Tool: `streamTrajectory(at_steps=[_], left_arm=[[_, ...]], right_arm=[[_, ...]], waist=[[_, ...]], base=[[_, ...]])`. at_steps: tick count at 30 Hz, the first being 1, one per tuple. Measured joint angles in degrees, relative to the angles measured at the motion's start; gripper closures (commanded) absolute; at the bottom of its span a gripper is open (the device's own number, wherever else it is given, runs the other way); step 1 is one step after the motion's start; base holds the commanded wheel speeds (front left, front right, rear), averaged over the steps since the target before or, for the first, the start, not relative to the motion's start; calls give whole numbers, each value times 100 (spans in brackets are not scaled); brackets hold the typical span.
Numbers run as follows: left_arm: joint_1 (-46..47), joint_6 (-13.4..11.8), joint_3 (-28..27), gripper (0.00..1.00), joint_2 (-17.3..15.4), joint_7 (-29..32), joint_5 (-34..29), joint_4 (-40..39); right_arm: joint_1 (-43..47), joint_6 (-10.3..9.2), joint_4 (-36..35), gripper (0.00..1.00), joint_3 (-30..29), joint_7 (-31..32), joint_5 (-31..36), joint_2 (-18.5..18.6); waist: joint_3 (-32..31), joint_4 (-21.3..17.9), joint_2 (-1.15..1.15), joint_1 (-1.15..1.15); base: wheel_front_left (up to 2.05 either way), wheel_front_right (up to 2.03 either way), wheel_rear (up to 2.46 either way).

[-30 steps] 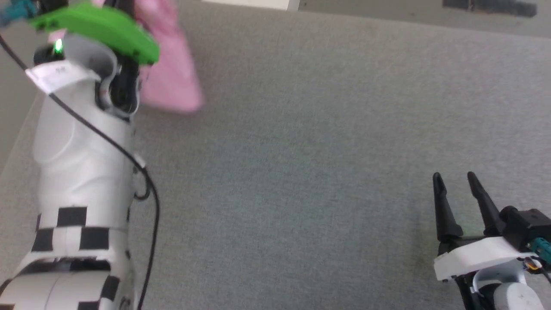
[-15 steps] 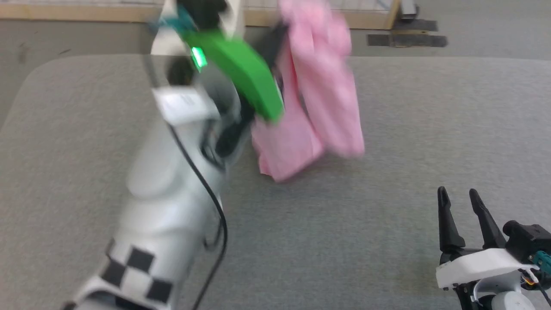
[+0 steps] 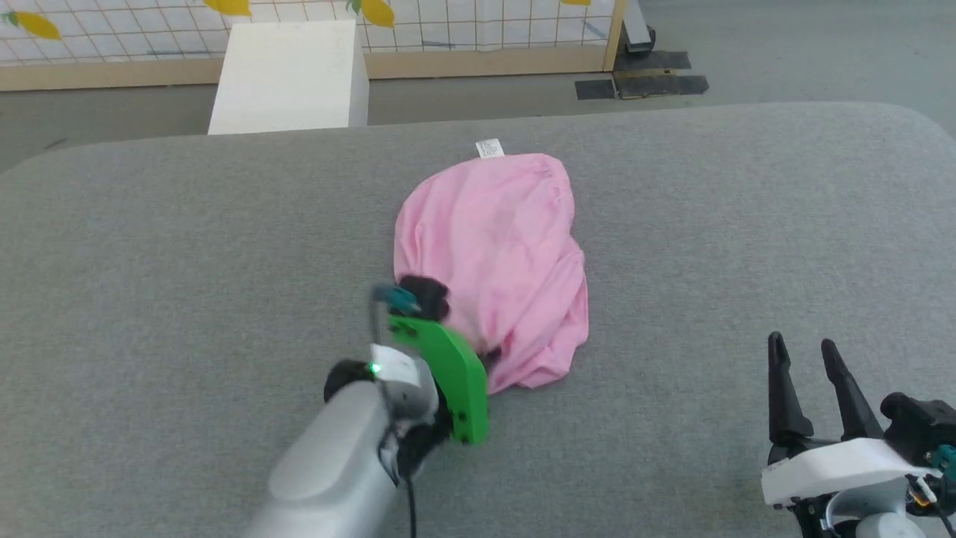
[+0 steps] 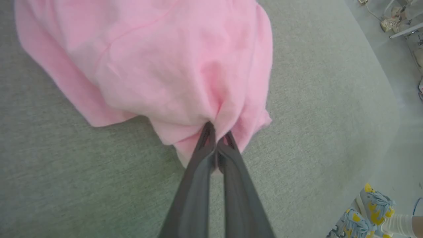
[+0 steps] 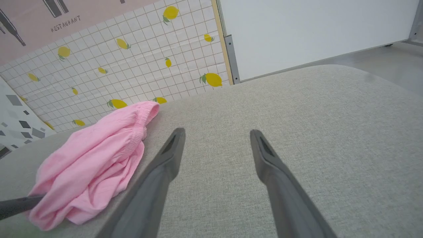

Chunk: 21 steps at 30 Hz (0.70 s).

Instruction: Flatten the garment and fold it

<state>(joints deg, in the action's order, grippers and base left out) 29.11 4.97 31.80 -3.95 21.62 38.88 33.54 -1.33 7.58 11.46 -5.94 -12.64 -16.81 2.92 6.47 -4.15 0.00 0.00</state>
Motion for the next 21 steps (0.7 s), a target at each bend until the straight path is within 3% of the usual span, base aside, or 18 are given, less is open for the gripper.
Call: streamTrajectory(at_steps=[1, 6, 13, 16, 21], left_arm=[[1, -8, -152, 0, 3, -138, 126, -113], [35, -207, -829, 0, -84, -1255, 304, -813], [-265, -798, -1300, 0, -762, -3215, -616, -1349], [-710, -1065, -1401, 0, -968, -3526, -990, -1500], [-1444, -1345, -1704, 0, -981, -3618, -1243, -1945]], right_arm=[[9, 0, 25, 0, -3, 0, -23, 1], [27, 0, 89, 0, 11, -10, -102, -1], [35, 0, 157, 0, 32, 13, -123, -3], [38, 0, 178, 0, 35, 169, -122, -3], [38, 0, 244, 0, -2, 591, -55, -1]], waist=[[-28, 21, 0, 0], [-177, 161, 0, 0], [-418, 321, 0, 0], [-502, 366, 0, 0], [-560, 432, 0, 0]], base=[[0, 0, 0], [0, 0, 0], [0, 0, 0], [0, 0, 0], [0, 0, 0]])
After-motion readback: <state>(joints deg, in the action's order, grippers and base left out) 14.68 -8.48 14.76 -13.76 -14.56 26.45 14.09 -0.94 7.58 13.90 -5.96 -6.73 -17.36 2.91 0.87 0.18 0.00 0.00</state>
